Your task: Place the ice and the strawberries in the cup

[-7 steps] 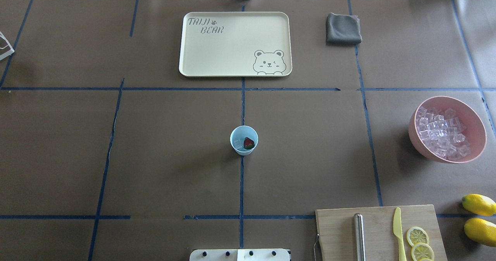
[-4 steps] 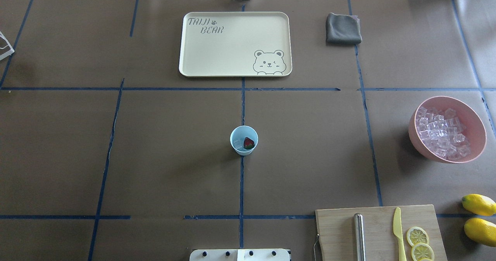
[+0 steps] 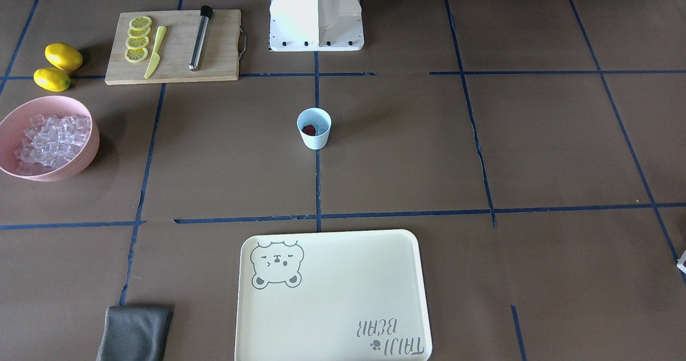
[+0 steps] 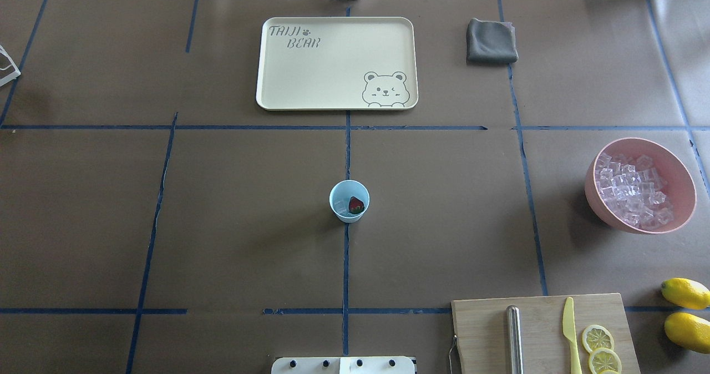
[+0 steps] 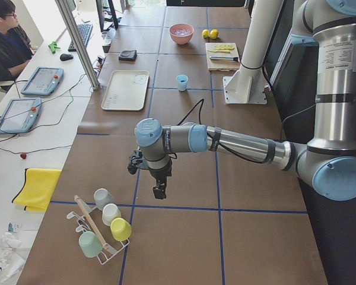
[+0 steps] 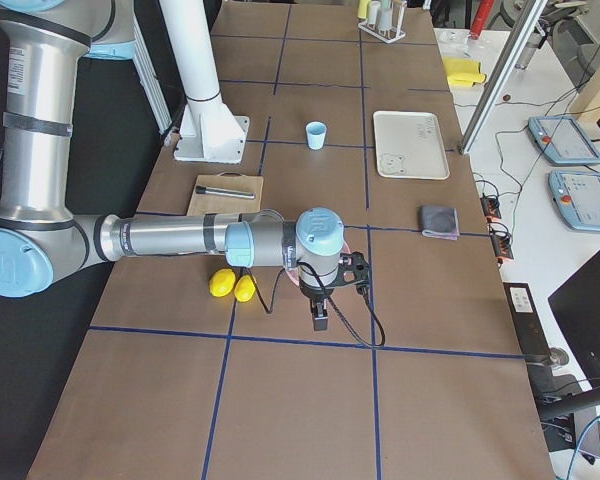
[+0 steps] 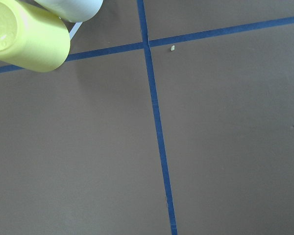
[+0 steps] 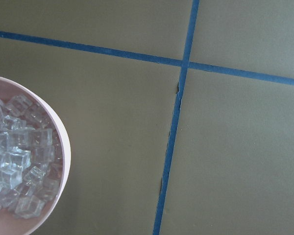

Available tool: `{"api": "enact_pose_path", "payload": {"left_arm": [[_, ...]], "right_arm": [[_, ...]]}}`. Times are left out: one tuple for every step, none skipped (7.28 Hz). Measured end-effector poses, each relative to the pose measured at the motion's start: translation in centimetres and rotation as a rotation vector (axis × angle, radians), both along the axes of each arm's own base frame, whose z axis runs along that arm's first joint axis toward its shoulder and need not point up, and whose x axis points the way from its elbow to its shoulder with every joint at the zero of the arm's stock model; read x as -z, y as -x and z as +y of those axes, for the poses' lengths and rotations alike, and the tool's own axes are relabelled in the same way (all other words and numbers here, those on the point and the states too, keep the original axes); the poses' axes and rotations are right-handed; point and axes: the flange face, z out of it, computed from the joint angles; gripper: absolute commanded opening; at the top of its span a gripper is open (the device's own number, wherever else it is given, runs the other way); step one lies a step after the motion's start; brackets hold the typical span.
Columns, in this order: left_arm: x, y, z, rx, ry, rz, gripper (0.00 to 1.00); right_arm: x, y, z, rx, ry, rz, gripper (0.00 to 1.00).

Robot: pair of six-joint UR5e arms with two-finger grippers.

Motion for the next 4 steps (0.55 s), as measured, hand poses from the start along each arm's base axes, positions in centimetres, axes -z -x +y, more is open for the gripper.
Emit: {"api": "enact_pose_path", "payload": {"left_arm": [[-0.05, -0.01, 0.03, -0.001, 0.001, 0.000, 1.00], [-0.06, 0.00, 0.05, -0.001, 0.001, -0.001, 1.00], [-0.06, 0.02, 0.06, 0.000, 0.001, -0.001, 1.00], [-0.09, 0.03, 0.10, 0.000, 0.001, -0.001, 1.00]], "right_arm": [[0.14, 0.01, -0.17, 0.000, -0.003, 0.000, 1.00], [0.26, 0.01, -0.32, 0.000, -0.006, 0.000, 1.00], [0.33, 0.02, -0.41, 0.000, -0.008, 0.000, 1.00], [0.35, 0.02, -0.43, 0.000, -0.008, 0.000, 1.00]]}}
